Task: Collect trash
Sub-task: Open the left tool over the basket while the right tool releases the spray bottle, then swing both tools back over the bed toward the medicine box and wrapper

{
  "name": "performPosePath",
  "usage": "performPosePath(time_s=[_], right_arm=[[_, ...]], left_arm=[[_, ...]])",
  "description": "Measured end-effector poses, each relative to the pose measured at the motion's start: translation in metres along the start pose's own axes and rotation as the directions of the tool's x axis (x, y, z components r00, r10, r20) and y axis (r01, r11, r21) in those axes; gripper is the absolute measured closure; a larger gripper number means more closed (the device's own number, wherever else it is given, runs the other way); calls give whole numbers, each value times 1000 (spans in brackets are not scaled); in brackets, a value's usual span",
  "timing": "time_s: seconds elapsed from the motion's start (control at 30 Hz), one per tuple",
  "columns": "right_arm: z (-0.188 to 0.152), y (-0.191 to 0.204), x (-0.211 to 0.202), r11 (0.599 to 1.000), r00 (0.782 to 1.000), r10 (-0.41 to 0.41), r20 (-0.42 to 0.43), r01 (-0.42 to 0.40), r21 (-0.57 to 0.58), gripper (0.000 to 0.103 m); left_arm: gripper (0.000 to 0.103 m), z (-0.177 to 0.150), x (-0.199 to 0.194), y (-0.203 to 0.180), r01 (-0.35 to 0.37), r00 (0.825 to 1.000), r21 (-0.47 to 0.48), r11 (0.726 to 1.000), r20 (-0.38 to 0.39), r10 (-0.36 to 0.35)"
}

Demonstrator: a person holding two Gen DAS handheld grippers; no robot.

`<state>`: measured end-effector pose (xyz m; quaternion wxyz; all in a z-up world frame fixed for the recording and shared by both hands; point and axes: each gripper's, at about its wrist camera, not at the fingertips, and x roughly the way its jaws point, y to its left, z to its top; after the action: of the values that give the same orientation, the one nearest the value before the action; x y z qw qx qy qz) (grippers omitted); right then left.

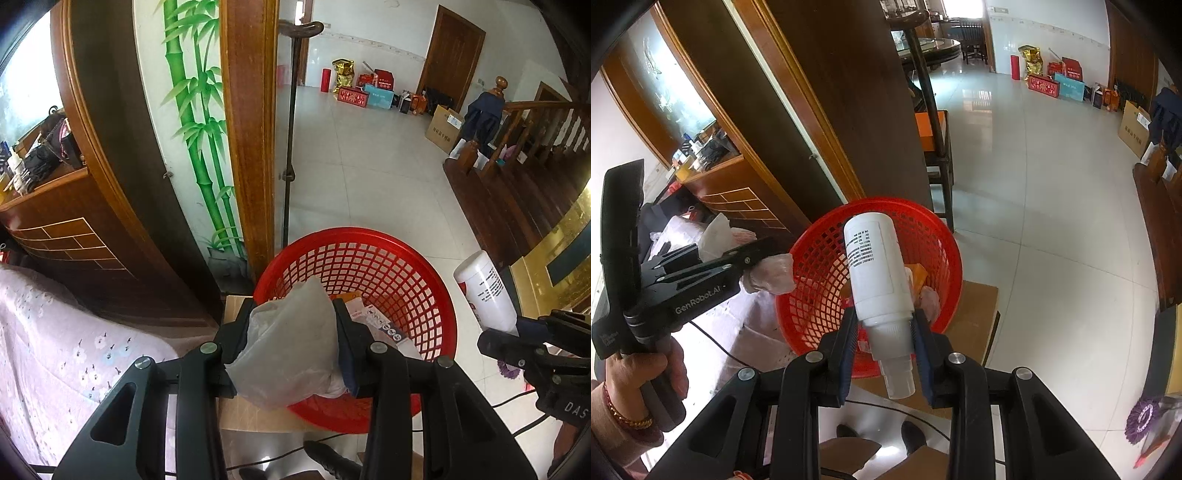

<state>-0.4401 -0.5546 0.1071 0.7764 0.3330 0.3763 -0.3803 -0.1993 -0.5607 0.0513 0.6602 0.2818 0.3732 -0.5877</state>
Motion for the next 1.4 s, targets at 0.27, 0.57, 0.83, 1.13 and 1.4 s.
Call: performPosePath(time_s=[0.27,0.57,0.83,1.13,1.4], right_arm=[[8,-3,6,1000,1000,-5,-2,5,5,63],[8,-1,-6,1000,999,-23,39,23,-1,39],[8,62,-4,992,995,74,60,-68,-106,9],[1,164,29,931,977,209,-38,-211,-299,7],[-10,258,52,839,947,294,-130,-321,-440,7]], left_arm=[[25,1,12,-4,-16,1000,-13,1000,-21,16],[21,-19,-17,24,-75,997,-37,997,19,76],[12,-60,-74,95,-211,975,-174,962,30,219],[11,-113,-144,164,-377,918,-317,870,-1,398],[10,-170,-201,222,-474,857,-460,751,-48,512]])
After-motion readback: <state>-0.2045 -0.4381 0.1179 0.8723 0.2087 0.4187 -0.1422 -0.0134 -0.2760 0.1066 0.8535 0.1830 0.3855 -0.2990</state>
